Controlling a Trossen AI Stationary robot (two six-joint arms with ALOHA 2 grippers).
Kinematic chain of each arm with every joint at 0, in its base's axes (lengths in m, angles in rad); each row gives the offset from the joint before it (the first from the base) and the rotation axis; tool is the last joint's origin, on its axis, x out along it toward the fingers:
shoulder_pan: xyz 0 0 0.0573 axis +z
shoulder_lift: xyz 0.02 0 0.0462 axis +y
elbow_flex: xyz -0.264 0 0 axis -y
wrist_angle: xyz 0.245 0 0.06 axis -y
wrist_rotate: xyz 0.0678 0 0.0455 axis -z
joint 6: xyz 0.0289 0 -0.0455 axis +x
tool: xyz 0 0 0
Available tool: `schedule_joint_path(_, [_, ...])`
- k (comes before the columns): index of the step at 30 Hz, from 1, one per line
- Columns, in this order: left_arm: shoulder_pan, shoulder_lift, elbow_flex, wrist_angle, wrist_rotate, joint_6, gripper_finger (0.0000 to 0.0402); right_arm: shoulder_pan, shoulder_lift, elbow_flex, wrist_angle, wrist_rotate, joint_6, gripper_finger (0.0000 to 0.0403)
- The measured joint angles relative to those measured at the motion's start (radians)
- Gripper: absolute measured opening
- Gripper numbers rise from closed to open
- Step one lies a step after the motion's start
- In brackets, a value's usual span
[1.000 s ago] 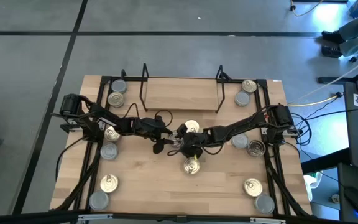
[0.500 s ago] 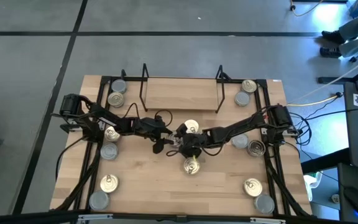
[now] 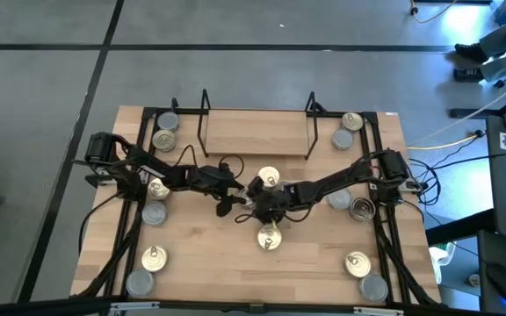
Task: Stack canned seafood by type on shelf
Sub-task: Put the blue-pink tuna can on the shelf
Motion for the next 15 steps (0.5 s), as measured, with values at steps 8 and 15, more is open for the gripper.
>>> schedule_joint_path(8, [0.0, 0.0, 0.0, 0.001, 0.006, 0.001, 0.0249, 0.004, 0.07, 0.004, 0.117, 0.095, -0.03, 0.0332])
schedule_joint_path(15, [0.0, -0.001, 0.0, 0.004, 0.008, 0.0, 0.0249, 0.003, 0.081, 0.002, 0.179, 0.105, -0.032, 0.0294])
